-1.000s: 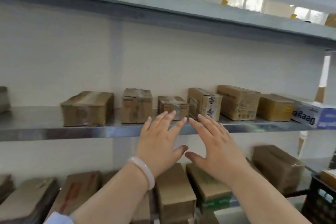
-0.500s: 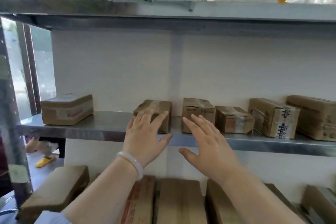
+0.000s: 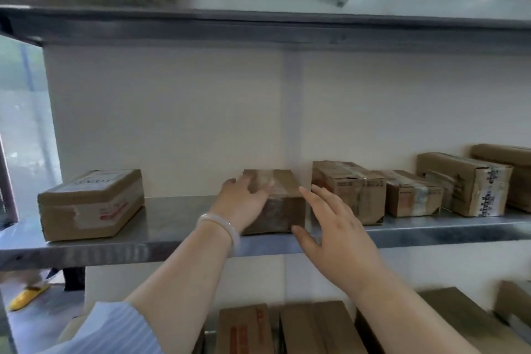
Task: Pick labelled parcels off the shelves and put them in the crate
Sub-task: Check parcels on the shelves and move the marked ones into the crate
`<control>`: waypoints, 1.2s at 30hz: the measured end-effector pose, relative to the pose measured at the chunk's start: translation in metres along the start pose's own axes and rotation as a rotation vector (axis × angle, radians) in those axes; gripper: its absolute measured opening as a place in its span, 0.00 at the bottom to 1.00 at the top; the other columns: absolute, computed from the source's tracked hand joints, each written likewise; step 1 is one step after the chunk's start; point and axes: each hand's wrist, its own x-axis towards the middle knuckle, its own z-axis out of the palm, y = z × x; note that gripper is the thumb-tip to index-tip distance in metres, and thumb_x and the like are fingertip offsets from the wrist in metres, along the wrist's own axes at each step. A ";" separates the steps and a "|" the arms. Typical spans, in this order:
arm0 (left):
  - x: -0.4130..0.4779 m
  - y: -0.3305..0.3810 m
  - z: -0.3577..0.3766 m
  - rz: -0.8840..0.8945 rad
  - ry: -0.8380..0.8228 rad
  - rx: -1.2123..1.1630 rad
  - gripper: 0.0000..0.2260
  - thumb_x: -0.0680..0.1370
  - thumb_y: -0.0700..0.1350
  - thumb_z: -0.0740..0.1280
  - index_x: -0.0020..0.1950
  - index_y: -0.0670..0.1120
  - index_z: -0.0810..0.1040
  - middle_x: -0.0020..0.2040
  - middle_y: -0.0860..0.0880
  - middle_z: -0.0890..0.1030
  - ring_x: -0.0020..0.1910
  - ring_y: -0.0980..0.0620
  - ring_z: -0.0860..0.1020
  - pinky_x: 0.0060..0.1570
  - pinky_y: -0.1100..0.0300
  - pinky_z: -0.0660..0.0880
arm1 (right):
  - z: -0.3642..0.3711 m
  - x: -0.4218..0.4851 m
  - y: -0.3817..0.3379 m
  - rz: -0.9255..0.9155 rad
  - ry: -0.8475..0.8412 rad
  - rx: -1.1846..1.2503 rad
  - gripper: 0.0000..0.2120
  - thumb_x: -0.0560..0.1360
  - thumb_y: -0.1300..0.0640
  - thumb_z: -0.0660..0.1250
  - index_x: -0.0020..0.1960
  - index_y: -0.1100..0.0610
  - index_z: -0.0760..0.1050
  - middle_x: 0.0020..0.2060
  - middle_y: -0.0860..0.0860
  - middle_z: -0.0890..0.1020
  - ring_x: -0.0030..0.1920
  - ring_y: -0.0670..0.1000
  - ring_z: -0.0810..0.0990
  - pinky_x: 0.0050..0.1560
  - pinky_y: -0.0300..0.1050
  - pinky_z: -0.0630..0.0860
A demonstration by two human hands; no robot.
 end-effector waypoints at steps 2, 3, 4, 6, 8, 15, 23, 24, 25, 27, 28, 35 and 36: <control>0.003 -0.001 0.000 0.010 -0.049 -0.038 0.30 0.77 0.66 0.60 0.75 0.51 0.68 0.72 0.47 0.72 0.70 0.46 0.70 0.61 0.62 0.64 | 0.002 0.004 -0.002 0.022 -0.011 0.005 0.31 0.78 0.39 0.59 0.78 0.42 0.52 0.76 0.42 0.57 0.76 0.44 0.53 0.73 0.40 0.54; 0.003 -0.001 0.000 0.015 -0.057 -0.076 0.27 0.79 0.62 0.61 0.74 0.50 0.69 0.73 0.49 0.72 0.71 0.48 0.69 0.60 0.64 0.63 | 0.002 0.006 -0.002 0.034 -0.011 0.015 0.31 0.78 0.40 0.59 0.78 0.42 0.52 0.76 0.42 0.57 0.76 0.44 0.53 0.73 0.41 0.55; 0.003 -0.002 0.000 0.026 -0.049 -0.122 0.26 0.79 0.60 0.63 0.73 0.49 0.71 0.72 0.50 0.72 0.71 0.49 0.69 0.59 0.65 0.62 | 0.002 0.009 -0.003 0.042 -0.006 0.029 0.30 0.78 0.40 0.59 0.77 0.42 0.53 0.76 0.42 0.58 0.75 0.44 0.54 0.73 0.42 0.56; 0.001 -0.004 -0.002 0.035 -0.025 -0.206 0.24 0.78 0.58 0.66 0.71 0.49 0.73 0.71 0.51 0.74 0.70 0.51 0.70 0.61 0.65 0.63 | 0.003 0.014 -0.005 0.059 0.009 0.063 0.30 0.79 0.40 0.58 0.77 0.41 0.53 0.76 0.42 0.58 0.75 0.44 0.54 0.72 0.43 0.57; -0.005 -0.005 -0.002 0.045 0.004 -0.273 0.24 0.77 0.56 0.68 0.71 0.48 0.74 0.70 0.51 0.75 0.70 0.52 0.71 0.64 0.64 0.65 | 0.004 0.016 -0.006 0.070 0.014 0.105 0.29 0.79 0.40 0.57 0.77 0.40 0.52 0.76 0.41 0.58 0.76 0.44 0.53 0.72 0.42 0.56; -0.029 -0.015 0.011 0.195 0.176 -0.456 0.24 0.75 0.47 0.73 0.70 0.51 0.74 0.66 0.58 0.75 0.60 0.66 0.74 0.55 0.79 0.68 | 0.007 0.025 -0.004 0.113 0.043 0.354 0.28 0.79 0.40 0.56 0.77 0.41 0.53 0.75 0.40 0.59 0.75 0.41 0.54 0.75 0.48 0.57; -0.040 -0.008 0.012 0.172 0.295 -0.477 0.24 0.75 0.47 0.73 0.70 0.55 0.73 0.66 0.60 0.66 0.65 0.67 0.63 0.50 0.87 0.58 | 0.013 0.052 -0.008 0.360 -0.123 0.857 0.10 0.78 0.47 0.65 0.58 0.41 0.69 0.56 0.42 0.78 0.54 0.40 0.76 0.52 0.39 0.71; -0.041 -0.007 0.010 0.187 0.315 -0.442 0.24 0.75 0.47 0.73 0.70 0.56 0.73 0.66 0.61 0.65 0.65 0.67 0.62 0.51 0.87 0.58 | 0.012 0.053 -0.009 0.359 -0.126 0.906 0.12 0.78 0.47 0.65 0.61 0.42 0.69 0.53 0.40 0.78 0.52 0.40 0.76 0.51 0.38 0.72; -0.041 -0.006 0.008 0.200 0.331 -0.413 0.24 0.75 0.47 0.73 0.70 0.58 0.73 0.67 0.61 0.64 0.66 0.66 0.62 0.54 0.85 0.58 | 0.011 0.055 -0.009 0.344 -0.114 0.947 0.15 0.78 0.49 0.66 0.63 0.41 0.68 0.51 0.37 0.77 0.52 0.38 0.76 0.49 0.36 0.72; -0.040 -0.005 0.003 0.211 0.343 -0.367 0.24 0.76 0.48 0.72 0.70 0.60 0.72 0.71 0.58 0.65 0.69 0.62 0.63 0.64 0.75 0.60 | 0.007 0.056 -0.008 0.287 -0.070 0.971 0.21 0.78 0.52 0.67 0.66 0.38 0.65 0.50 0.34 0.76 0.52 0.35 0.75 0.45 0.30 0.72; -0.040 -0.004 0.001 0.204 0.340 -0.339 0.24 0.76 0.49 0.71 0.71 0.60 0.71 0.72 0.55 0.65 0.70 0.60 0.63 0.68 0.68 0.61 | 0.005 0.056 -0.009 0.262 -0.057 0.954 0.22 0.77 0.52 0.68 0.66 0.37 0.64 0.51 0.34 0.76 0.52 0.34 0.75 0.44 0.28 0.73; -0.039 0.004 -0.004 0.108 0.311 -0.183 0.31 0.74 0.63 0.68 0.75 0.60 0.64 0.74 0.51 0.62 0.72 0.51 0.61 0.70 0.58 0.61 | 0.002 0.051 -0.015 0.128 0.058 0.714 0.34 0.72 0.42 0.71 0.73 0.35 0.59 0.64 0.40 0.61 0.63 0.43 0.65 0.63 0.42 0.69; -0.038 0.004 -0.006 0.093 0.295 -0.220 0.33 0.73 0.64 0.68 0.76 0.61 0.63 0.73 0.51 0.63 0.72 0.51 0.62 0.70 0.55 0.63 | 0.002 0.050 -0.016 0.104 0.063 0.718 0.33 0.71 0.41 0.71 0.72 0.34 0.60 0.64 0.39 0.60 0.63 0.42 0.65 0.63 0.40 0.69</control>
